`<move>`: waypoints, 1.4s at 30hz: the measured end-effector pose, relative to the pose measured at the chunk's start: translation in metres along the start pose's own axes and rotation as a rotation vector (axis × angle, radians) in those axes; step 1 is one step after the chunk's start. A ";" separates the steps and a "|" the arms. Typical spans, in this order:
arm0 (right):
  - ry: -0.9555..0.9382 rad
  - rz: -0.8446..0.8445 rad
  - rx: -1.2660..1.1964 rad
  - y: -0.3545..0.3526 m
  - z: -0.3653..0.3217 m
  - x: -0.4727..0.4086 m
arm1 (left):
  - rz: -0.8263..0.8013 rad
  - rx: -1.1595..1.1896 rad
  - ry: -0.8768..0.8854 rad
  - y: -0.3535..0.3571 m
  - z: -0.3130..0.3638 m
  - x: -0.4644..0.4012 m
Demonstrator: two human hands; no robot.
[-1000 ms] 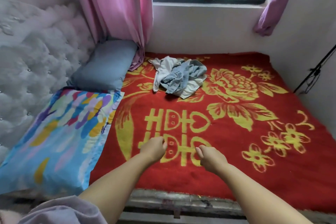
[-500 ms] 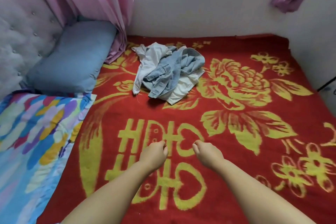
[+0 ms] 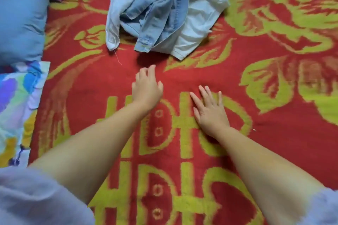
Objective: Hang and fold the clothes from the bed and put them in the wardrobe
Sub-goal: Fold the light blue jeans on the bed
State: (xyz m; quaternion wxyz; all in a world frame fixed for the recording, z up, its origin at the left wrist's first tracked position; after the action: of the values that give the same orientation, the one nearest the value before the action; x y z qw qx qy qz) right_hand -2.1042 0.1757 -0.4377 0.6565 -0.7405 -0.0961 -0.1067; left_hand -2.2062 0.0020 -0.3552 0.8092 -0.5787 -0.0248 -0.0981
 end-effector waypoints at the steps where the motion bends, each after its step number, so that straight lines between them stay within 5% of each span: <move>1: -0.002 0.054 0.044 0.010 0.001 0.001 | 0.043 -0.023 0.036 0.005 -0.001 -0.019; 5: 0.009 0.232 -0.030 0.019 -0.005 -0.001 | 0.016 -0.269 0.146 0.019 0.006 -0.097; 9: -0.002 0.267 -0.020 0.019 -0.006 -0.005 | -0.169 -0.291 0.006 0.023 0.013 -0.161; 13: -0.009 0.250 0.013 0.018 0.000 -0.008 | -0.066 -0.325 0.172 0.010 0.009 -0.174; 17: 0.000 0.253 0.021 0.018 0.001 -0.007 | -0.075 -0.334 0.291 0.005 0.005 -0.140; 22: 0.008 0.235 -0.039 0.019 0.003 -0.012 | -0.221 -0.313 0.203 0.012 -0.014 -0.054; 26: 0.048 -0.007 -0.075 0.009 0.002 -0.007 | -0.496 -0.193 0.097 0.008 -0.022 0.045; 28: 0.114 -0.160 -0.325 -0.008 -0.010 0.002 | -0.719 -0.053 0.079 0.000 -0.019 0.100; 32: 0.432 -0.476 -1.322 -0.073 -0.037 0.056 | -1.039 0.120 0.087 -0.038 0.028 0.195; 36: 0.536 -0.157 -1.156 -0.151 -0.036 0.108 | -0.997 0.246 0.218 -0.106 0.083 0.236; 42: 0.174 0.095 -1.095 -0.371 -0.053 0.148 | -0.941 0.660 0.308 -0.232 0.104 0.252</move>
State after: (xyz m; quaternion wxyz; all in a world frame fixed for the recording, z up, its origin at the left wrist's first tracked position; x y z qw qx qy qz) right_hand -2.0688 0.1679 -0.0363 0.1853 -0.9655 0.0616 -0.1721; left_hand -1.9952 -0.0044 -0.0664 0.8103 -0.2025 -0.1898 -0.5161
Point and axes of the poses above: each hand's wrist, its own x-axis away from the middle knuckle, its own y-axis out of the palm, z = x × y, the point moved 1 cm from there along -x, towards the middle knuckle, and after that the axes turned 4 degrees about x, right-handed, at the moved point
